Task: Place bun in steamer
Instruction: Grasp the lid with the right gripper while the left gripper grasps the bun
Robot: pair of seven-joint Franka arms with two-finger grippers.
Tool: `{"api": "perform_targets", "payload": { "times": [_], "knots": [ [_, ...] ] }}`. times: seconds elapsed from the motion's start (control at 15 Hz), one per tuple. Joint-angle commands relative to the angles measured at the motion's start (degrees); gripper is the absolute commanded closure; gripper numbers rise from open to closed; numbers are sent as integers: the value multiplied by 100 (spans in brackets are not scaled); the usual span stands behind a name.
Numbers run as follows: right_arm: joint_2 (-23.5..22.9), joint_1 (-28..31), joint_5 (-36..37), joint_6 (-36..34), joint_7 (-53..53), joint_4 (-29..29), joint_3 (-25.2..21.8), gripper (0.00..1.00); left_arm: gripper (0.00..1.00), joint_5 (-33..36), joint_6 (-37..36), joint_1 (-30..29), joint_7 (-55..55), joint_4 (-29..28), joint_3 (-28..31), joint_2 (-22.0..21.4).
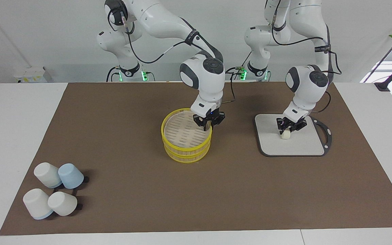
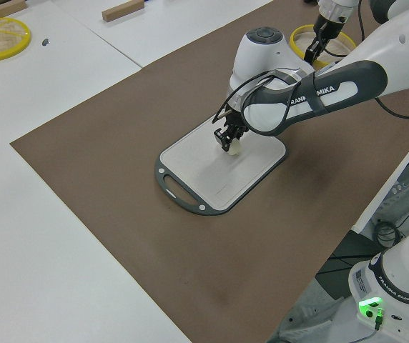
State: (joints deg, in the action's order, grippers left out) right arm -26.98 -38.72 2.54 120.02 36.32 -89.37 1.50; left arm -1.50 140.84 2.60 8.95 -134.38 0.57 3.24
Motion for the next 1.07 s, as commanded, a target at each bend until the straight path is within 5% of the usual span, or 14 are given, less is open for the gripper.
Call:
{"api": "perform_targets", "payload": {
  "times": [0.0, 0.4, 1.0],
  "knots": [
    [185, 49, 1, 110, -117, -309, 8, 100, 71, 27, 119, 13, 10, -80, 14, -43],
    [158, 40, -17, -48, -99, -47, -1, 100, 71, 27, -30, 21, -42, 166, 14, -25],
    [535, 320, 45, -1040, -370, 569, -27, 100, 71, 27, -2304, 407, -866, 1667, -65, -474]
  ]
}}
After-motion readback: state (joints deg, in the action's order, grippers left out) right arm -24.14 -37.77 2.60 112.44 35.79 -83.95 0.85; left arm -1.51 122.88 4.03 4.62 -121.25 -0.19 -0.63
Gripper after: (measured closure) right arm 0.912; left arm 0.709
